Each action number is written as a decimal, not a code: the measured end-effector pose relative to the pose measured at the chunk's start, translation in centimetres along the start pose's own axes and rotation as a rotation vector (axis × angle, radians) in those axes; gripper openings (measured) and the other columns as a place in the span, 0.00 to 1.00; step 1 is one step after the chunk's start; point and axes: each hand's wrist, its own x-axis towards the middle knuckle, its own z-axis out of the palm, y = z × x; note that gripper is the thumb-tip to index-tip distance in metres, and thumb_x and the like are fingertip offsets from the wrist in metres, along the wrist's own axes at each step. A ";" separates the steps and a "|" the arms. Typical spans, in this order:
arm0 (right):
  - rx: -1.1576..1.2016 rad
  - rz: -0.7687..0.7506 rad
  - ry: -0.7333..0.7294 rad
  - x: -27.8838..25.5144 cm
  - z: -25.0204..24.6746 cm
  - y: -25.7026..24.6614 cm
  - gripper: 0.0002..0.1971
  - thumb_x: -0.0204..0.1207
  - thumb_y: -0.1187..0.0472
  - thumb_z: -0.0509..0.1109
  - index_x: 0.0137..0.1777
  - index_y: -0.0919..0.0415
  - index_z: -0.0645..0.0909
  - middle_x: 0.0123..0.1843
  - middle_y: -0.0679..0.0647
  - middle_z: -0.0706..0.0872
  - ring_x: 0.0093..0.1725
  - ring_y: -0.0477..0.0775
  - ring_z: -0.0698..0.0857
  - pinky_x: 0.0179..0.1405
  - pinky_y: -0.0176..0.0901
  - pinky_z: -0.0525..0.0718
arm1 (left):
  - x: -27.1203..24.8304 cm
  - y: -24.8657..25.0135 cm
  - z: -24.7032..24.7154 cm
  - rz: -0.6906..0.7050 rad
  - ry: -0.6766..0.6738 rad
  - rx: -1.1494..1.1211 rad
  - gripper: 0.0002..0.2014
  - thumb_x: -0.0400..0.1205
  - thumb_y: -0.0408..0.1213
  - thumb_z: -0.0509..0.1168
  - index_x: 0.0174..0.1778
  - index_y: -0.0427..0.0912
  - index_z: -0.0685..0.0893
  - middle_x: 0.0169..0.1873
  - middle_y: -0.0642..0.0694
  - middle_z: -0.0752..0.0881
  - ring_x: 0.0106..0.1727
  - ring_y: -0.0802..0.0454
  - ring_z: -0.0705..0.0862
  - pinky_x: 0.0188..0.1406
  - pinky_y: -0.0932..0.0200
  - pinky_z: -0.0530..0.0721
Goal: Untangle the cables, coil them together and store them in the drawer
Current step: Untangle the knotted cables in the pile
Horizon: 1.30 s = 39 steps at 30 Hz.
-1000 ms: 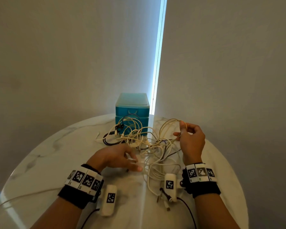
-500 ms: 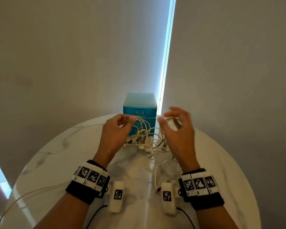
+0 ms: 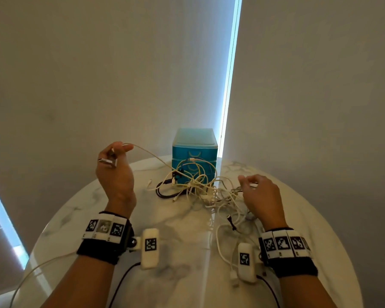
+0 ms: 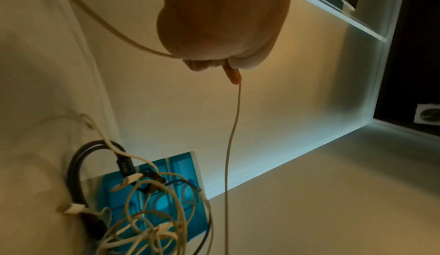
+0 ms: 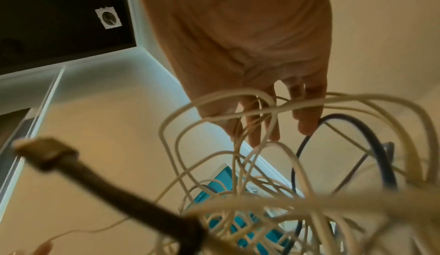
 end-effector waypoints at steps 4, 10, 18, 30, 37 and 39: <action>0.066 -0.234 0.291 -1.2 -0.7 -2.4 0.13 0.89 0.44 0.70 0.62 0.51 0.90 0.66 0.47 0.92 0.71 0.53 0.84 0.66 0.48 0.81 | -1.3 -0.7 1.1 -0.079 -0.071 0.054 0.16 0.91 0.54 0.67 0.65 0.47 0.86 0.52 0.58 0.96 0.65 0.47 0.91 0.76 0.39 0.84; 0.157 -0.475 -0.390 -4.9 1.7 -6.9 0.24 0.80 0.42 0.81 0.74 0.46 0.84 0.64 0.37 0.90 0.63 0.33 0.87 0.61 0.28 0.83 | -4.0 0.6 3.1 -0.185 -0.306 0.083 0.22 0.91 0.59 0.65 0.64 0.44 0.87 0.57 0.55 0.96 0.33 0.43 0.82 0.55 0.42 0.91; 0.029 -0.410 -0.580 -3.3 1.9 -4.0 0.06 0.86 0.47 0.75 0.52 0.46 0.91 0.40 0.44 0.95 0.41 0.37 0.92 0.51 0.43 0.89 | -2.4 1.5 2.9 -0.278 -0.293 -0.202 0.12 0.95 0.50 0.61 0.51 0.47 0.81 0.52 0.46 0.96 0.20 0.60 0.62 0.18 0.66 0.63; 0.340 -0.272 0.173 -1.2 0.7 -2.4 0.13 0.74 0.38 0.84 0.43 0.46 0.92 0.38 0.40 0.94 0.42 0.40 0.93 0.49 0.56 0.93 | -1.4 2.1 1.6 -0.349 -0.239 -0.251 0.14 0.91 0.59 0.64 0.54 0.52 0.77 0.29 0.56 0.69 0.26 0.59 0.62 0.24 0.63 0.59; 0.351 -0.295 0.130 -1.8 0.9 -2.9 0.15 0.72 0.35 0.84 0.40 0.45 0.92 0.33 0.41 0.93 0.35 0.43 0.92 0.43 0.57 0.93 | -6.9 4.0 3.7 -0.248 -0.994 0.284 0.16 0.86 0.55 0.71 0.53 0.44 0.89 0.24 0.61 0.84 0.24 0.65 0.79 0.24 0.75 0.72; 0.330 -0.323 0.127 -2.0 1.0 -3.1 0.14 0.73 0.37 0.84 0.41 0.47 0.92 0.34 0.41 0.92 0.35 0.42 0.92 0.43 0.55 0.93 | -7.7 3.7 4.1 -0.221 -1.177 0.479 0.13 0.85 0.55 0.72 0.52 0.50 0.94 0.36 0.61 0.93 0.37 0.69 0.90 0.35 0.76 0.81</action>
